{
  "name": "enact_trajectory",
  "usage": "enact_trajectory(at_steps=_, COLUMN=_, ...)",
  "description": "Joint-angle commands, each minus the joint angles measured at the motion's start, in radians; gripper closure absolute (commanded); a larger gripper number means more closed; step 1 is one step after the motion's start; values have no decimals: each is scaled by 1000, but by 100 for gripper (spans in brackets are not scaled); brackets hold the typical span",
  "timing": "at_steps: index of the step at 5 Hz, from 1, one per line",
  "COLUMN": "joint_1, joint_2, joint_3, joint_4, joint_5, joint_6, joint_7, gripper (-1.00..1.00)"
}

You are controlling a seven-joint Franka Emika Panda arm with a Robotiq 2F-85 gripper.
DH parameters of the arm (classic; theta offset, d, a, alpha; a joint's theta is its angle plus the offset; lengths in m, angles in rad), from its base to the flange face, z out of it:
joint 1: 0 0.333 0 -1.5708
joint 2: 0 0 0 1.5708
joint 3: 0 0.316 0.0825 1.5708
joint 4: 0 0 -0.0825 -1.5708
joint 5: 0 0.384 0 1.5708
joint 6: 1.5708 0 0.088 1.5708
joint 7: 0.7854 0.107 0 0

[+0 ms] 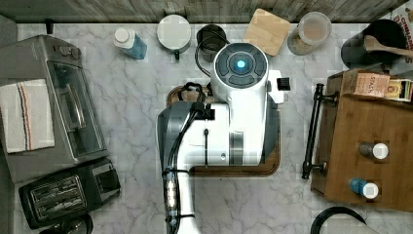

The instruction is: Open the drawer.

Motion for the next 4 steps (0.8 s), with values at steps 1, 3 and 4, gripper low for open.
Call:
enact_trajectory(at_steps=1, joint_1=0, joint_2=7, joint_3=0, joint_4=0, joint_5=-2, joint_6=0, joint_7=0, gripper=-100)
enact_trajectory(at_steps=3, joint_1=-85, joint_2=-38, joint_3=-70, joint_4=-175, joint_5=-41, joint_6=233, joint_7=-273, gripper=-100)
enact_trajectory(at_steps=4, joint_1=-134, joint_2=14, joint_3=-101, joint_4=-113, joint_5=-34, joint_6=189, joint_7=-401, gripper=-100)
